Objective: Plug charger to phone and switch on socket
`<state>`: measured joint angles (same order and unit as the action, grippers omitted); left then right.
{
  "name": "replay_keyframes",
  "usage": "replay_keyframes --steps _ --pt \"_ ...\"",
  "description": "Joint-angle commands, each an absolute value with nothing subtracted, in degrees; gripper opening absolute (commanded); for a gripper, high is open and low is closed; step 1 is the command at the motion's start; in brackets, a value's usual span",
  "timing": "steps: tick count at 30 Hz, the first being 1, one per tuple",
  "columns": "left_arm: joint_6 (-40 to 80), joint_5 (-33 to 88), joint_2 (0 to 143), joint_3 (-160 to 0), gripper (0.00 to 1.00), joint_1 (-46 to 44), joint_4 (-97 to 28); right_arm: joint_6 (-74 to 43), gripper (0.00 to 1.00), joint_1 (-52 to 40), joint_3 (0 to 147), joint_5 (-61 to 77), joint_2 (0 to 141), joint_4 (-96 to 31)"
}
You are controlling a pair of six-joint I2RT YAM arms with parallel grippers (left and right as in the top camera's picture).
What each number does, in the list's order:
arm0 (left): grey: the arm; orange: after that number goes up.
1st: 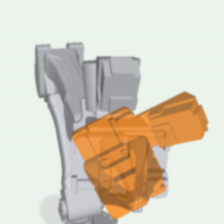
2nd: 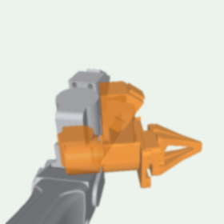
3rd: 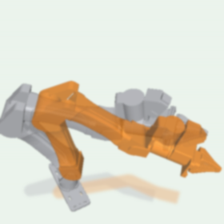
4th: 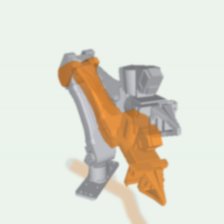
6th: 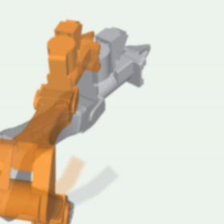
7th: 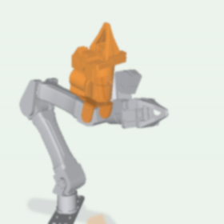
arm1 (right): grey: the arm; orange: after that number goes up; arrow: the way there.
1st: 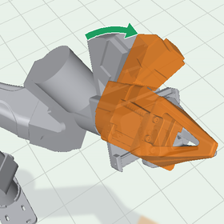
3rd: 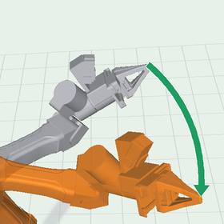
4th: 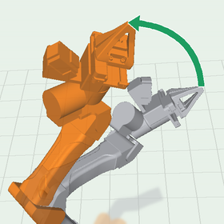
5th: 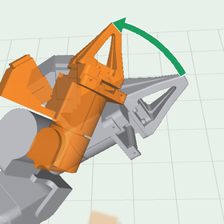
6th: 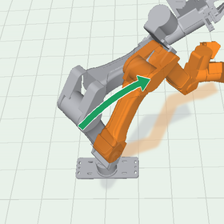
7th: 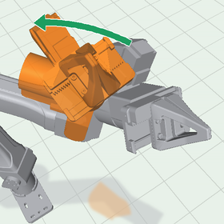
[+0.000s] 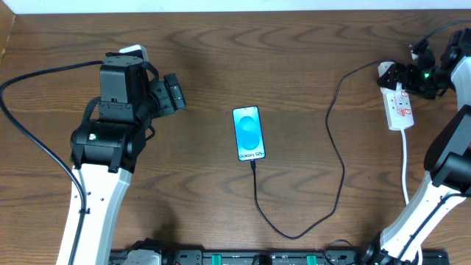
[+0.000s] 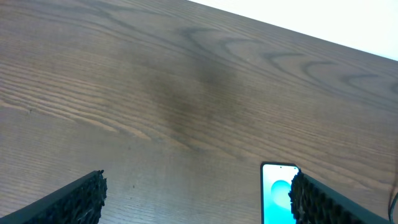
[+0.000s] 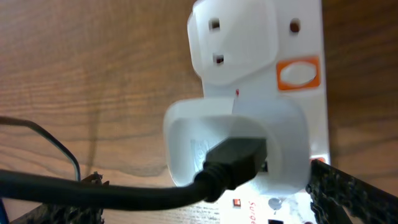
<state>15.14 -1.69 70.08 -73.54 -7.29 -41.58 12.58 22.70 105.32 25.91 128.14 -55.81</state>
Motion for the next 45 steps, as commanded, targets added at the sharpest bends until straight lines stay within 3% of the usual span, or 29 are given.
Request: replay_keyframes --steps 1,45 --pt "14.61 -2.42 70.04 -74.48 0.93 -7.29 -41.56 12.91 0.99 22.83 108.05 24.29 128.79 -56.4" --pt "14.61 -2.42 70.04 -74.48 0.93 -7.31 -41.56 9.82 0.99 19.4 100.09 29.32 130.43 -54.37"
